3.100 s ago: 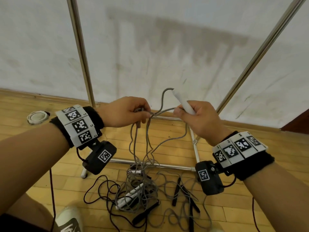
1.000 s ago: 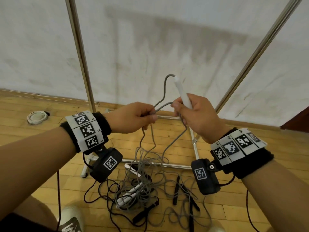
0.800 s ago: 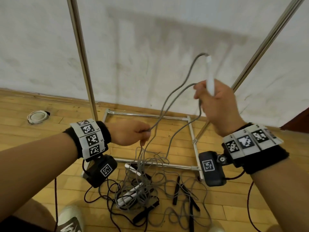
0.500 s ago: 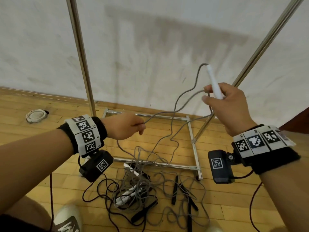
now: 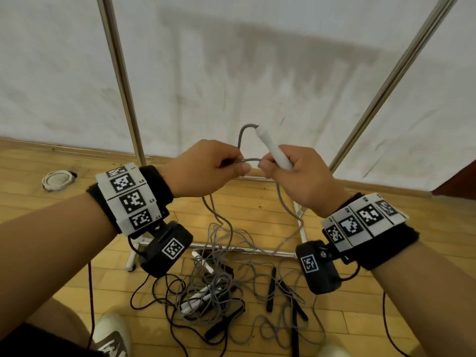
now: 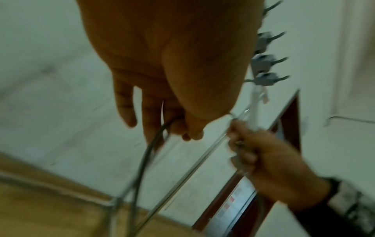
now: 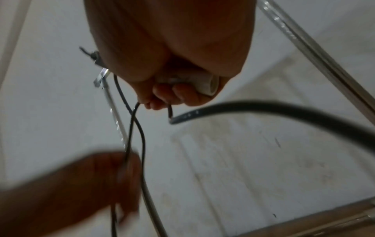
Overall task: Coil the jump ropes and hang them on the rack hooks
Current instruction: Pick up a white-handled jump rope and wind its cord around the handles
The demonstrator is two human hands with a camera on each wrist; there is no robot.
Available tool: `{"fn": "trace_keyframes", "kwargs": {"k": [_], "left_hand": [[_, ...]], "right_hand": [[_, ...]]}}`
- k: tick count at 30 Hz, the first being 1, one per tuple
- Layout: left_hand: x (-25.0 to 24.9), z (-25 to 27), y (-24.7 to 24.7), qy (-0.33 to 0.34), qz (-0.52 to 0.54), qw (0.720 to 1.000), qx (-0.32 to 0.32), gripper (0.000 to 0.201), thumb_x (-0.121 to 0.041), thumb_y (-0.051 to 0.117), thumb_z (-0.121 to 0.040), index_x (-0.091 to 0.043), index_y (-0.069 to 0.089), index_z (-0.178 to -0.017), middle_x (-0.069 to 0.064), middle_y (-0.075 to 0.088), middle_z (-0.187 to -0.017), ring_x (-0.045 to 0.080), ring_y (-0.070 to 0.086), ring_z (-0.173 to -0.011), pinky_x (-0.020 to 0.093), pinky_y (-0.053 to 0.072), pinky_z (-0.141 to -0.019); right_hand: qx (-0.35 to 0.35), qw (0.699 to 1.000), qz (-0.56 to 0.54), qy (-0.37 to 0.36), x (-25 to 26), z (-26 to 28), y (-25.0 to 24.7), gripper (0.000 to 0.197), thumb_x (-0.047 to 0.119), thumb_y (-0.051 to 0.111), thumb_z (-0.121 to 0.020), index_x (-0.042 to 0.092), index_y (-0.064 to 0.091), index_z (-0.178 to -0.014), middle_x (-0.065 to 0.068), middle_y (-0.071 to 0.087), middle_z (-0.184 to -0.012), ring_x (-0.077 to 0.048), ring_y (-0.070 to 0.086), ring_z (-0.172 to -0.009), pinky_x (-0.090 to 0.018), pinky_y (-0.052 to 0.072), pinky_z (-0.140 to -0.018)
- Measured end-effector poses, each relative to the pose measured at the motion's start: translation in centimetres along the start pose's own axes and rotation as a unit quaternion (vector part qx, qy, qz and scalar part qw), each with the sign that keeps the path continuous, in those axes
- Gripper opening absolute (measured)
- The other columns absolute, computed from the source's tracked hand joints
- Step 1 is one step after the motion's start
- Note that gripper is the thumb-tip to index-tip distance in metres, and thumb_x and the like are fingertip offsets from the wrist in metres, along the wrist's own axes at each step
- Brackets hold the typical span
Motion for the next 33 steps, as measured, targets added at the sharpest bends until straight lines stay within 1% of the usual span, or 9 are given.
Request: {"fn": "trace_keyframes", "kwargs": {"k": [3,10,13,16,19,24,29,31,33], "left_hand": [[2.5,0.9,1.4,-0.056,-0.002,0.993,0.103,0.019,-0.033,0.053,-0.100,-0.023,0.057,-0.084,-0.005,0.066,-0.074,0.005,0.062,-0.067,0.019,0.047,-0.059],[7.3,3.2,5.6,-0.147,-0.033,0.949,0.277,0.022,-0.036,0.048,-0.103,-0.025,0.067,-0.098,-0.010,0.072,-0.108,0.012,0.064,-0.104,0.039,0.049,-0.097],[7.7,3.1,5.7,-0.151,-0.023,0.952,0.266,0.032,-0.033,0.040,-0.106,-0.022,0.067,-0.093,-0.009,0.075,-0.091,0.005,0.066,-0.089,0.032,0.050,-0.091],[7.2,2.4,4.7,-0.151,-0.044,0.962,0.225,0.036,-0.039,0.038,-0.106,-0.025,0.066,-0.089,0.000,0.069,-0.077,0.012,0.066,-0.072,0.033,0.053,-0.076],[5.2,1.2,3.2,-0.111,-0.082,0.978,0.156,0.038,-0.042,0.036,-0.105,-0.027,0.068,-0.093,-0.002,0.064,-0.081,0.009,0.060,-0.072,0.027,0.047,-0.068],[0.9,0.6,2.2,-0.027,-0.100,0.984,0.143,0.038,-0.043,0.035,-0.105,-0.027,0.069,-0.102,-0.011,0.062,-0.079,-0.003,0.059,-0.075,0.017,0.043,-0.069],[-1.7,0.1,-0.3,0.048,-0.018,0.999,-0.002,0.036,-0.036,0.043,-0.103,-0.019,0.073,-0.094,-0.006,0.049,-0.053,0.008,0.048,-0.052,0.020,0.038,-0.053],[-1.1,0.1,-0.8,0.033,0.010,0.999,-0.009,0.033,-0.041,0.045,-0.102,-0.024,0.071,-0.089,0.000,0.057,-0.059,0.012,0.053,-0.054,0.023,0.042,-0.054],[0.1,0.4,-0.3,0.000,0.032,0.999,0.031,0.025,-0.041,0.049,-0.100,-0.029,0.065,-0.085,-0.002,0.065,-0.068,0.011,0.061,-0.063,0.027,0.049,-0.061]], "right_hand": [[-0.068,0.997,-0.024,-0.001,0.1,-0.4,-1.7,0.017,0.029,0.064,-0.093,0.016,0.066,-0.081,0.006,0.058,-0.064,-0.006,0.047,-0.054,-0.026,0.043,-0.053],[-0.237,0.964,-0.117,0.036,-0.5,-1.0,-7.4,0.014,0.033,0.064,-0.087,0.021,0.069,-0.083,0.008,0.064,-0.067,-0.011,0.051,-0.054,-0.026,0.042,-0.054],[-0.252,0.962,-0.096,0.051,-1.3,-0.6,-8.1,0.008,0.026,0.065,-0.088,0.021,0.072,-0.086,0.002,0.068,-0.074,-0.010,0.053,-0.054,-0.025,0.044,-0.053],[-0.229,0.970,-0.048,0.063,-2.2,-0.5,-7.2,0.020,0.012,0.068,-0.084,0.028,0.073,-0.095,0.003,0.070,-0.095,0.004,0.056,-0.062,-0.013,0.044,-0.054],[-0.148,0.986,-0.018,0.072,-2.4,-0.3,-5.1,0.022,0.012,0.071,-0.083,0.031,0.073,-0.094,0.005,0.068,-0.098,0.006,0.054,-0.057,-0.013,0.042,-0.050],[-0.015,1.000,-0.002,0.026,-1.0,0.8,-0.8,0.023,0.024,0.071,-0.087,0.036,0.070,-0.108,0.014,0.066,-0.110,-0.001,0.062,-0.086,-0.016,0.049,-0.068],[0.033,0.999,-0.017,0.009,0.5,1.0,0.4,0.007,0.025,0.066,-0.092,0.026,0.072,-0.093,0.010,0.069,-0.075,-0.010,0.061,-0.064,-0.032,0.048,-0.059],[0.028,0.999,-0.024,0.005,1.0,0.9,0.2,0.009,0.025,0.065,-0.093,0.026,0.071,-0.086,0.001,0.072,-0.079,-0.020,0.064,-0.073,-0.038,0.051,-0.067],[0.008,1.000,-0.017,-0.002,1.3,0.6,0.0,0.011,0.027,0.063,-0.093,0.025,0.069,-0.084,-0.001,0.070,-0.079,-0.017,0.062,-0.071,-0.036,0.050,-0.065]]}}
Point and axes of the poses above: each hand's wrist, its own z-axis away from the middle knuckle, its own y-axis out of the palm, x = y × z, the point moved 4 cm from there along -z, towards the middle knuckle
